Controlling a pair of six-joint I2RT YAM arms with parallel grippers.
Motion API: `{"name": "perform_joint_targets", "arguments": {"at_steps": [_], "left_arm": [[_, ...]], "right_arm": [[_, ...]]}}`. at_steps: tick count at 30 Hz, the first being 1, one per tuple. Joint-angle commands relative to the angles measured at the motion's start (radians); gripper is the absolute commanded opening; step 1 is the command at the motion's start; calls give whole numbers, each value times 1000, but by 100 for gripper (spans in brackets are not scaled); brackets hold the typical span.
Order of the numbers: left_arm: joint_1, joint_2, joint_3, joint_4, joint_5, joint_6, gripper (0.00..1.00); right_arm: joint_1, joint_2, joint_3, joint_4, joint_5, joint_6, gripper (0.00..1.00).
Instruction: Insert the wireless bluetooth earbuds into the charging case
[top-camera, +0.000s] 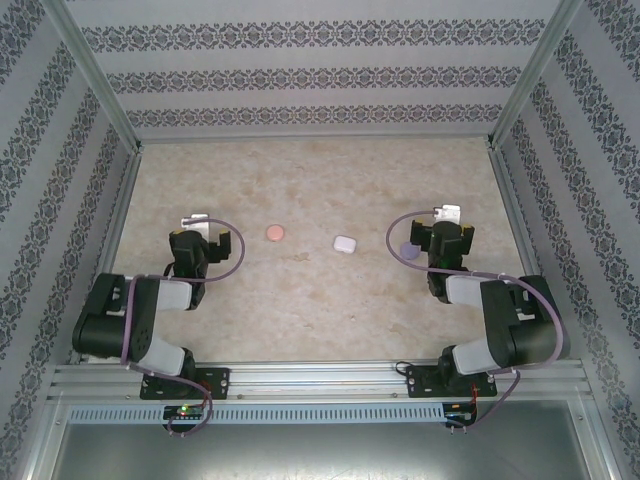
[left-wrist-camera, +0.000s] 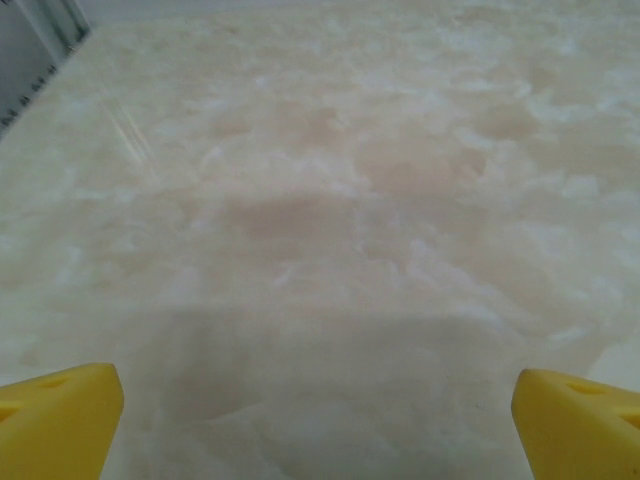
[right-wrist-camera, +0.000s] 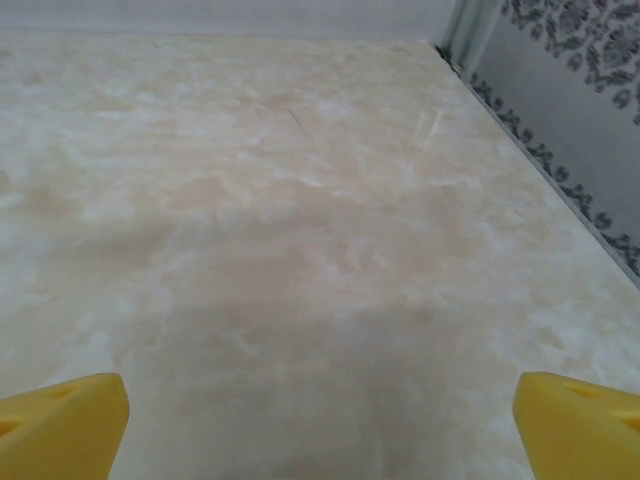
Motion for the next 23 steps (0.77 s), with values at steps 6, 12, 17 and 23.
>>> {"name": "perform_joint_targets", "arguments": {"at_steps": [6,12,17,23], "left_arm": [[61,46,91,-10,193,-20,99],[60,49,90,-6,190,-19,100],[60,49,89,-5,191,-19,100],[60,49,87,-2,190,-19,100]], "right_arm": [[-61,47,16,109,-223,0,98],[-47,44,10,127,-204,-10,98],[-55,53,20,117,-225,-6,98],[-62,46,15,120,-257,-12,98]]}}
